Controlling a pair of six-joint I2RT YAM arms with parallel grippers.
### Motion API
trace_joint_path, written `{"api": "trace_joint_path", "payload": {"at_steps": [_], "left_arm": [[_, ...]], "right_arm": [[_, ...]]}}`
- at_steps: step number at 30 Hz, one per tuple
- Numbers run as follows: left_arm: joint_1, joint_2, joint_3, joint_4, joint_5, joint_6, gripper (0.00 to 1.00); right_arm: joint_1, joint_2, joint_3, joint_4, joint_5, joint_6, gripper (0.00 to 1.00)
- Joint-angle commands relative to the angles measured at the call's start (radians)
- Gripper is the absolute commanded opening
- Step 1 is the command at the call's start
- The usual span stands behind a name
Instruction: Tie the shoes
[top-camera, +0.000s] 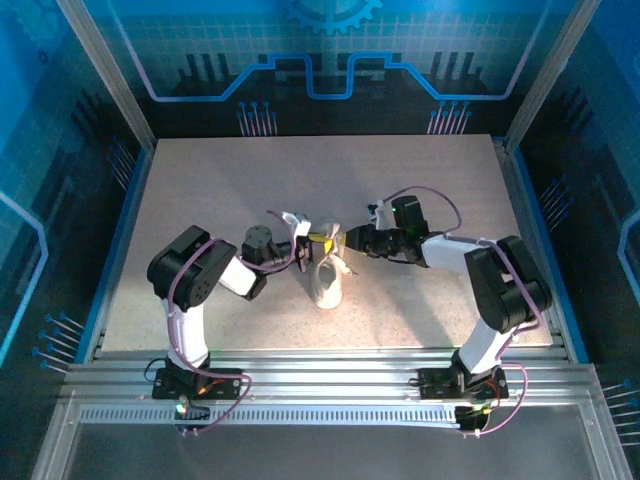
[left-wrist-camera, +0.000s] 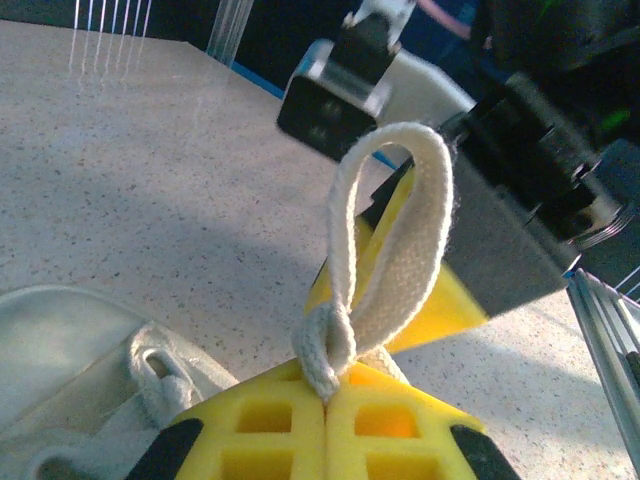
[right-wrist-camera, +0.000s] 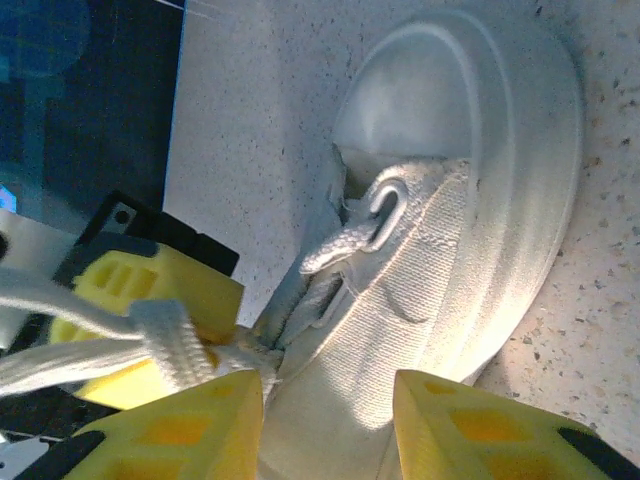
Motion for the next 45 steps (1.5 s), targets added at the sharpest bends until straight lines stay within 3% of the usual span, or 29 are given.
{"api": "trace_joint_path", "payload": {"at_steps": [1, 21, 28, 31, 34, 35, 45], "left_arm": [[0.007, 0.014, 0.027, 0.05, 0.052, 0.045, 0.0], [0.008, 0.072, 0.078, 0.051, 0.129, 0.06, 0.0], [0.008, 0.069, 0.071, 0.05, 0.118, 0.065, 0.0], [0.008, 0.068, 0.072, 0.05, 0.113, 0.064, 0.0], [0.009, 0.064, 0.07, 0.051, 0.115, 0.064, 0.0], [0.008, 0.062, 0.069, 0.051, 0.116, 0.064, 0.0], [0.011, 0.042, 0.058, 0.051, 0.129, 0.068, 0.0]], "right_arm": [[0.01, 0.033, 0.004, 0.08, -0.076, 0.025, 0.39], [0.029, 0.155, -0.045, 0.453, -0.235, 0.144, 0.39], [0.043, 0.181, -0.068, 0.571, -0.247, 0.231, 0.3], [0.048, 0.175, -0.078, 0.573, -0.245, 0.237, 0.21], [0.045, 0.148, -0.102, 0.555, -0.219, 0.221, 0.02], [0.041, 0.131, -0.109, 0.533, -0.205, 0.202, 0.0], [-0.015, -0.072, -0.105, 0.177, -0.073, -0.051, 0.0]]}}
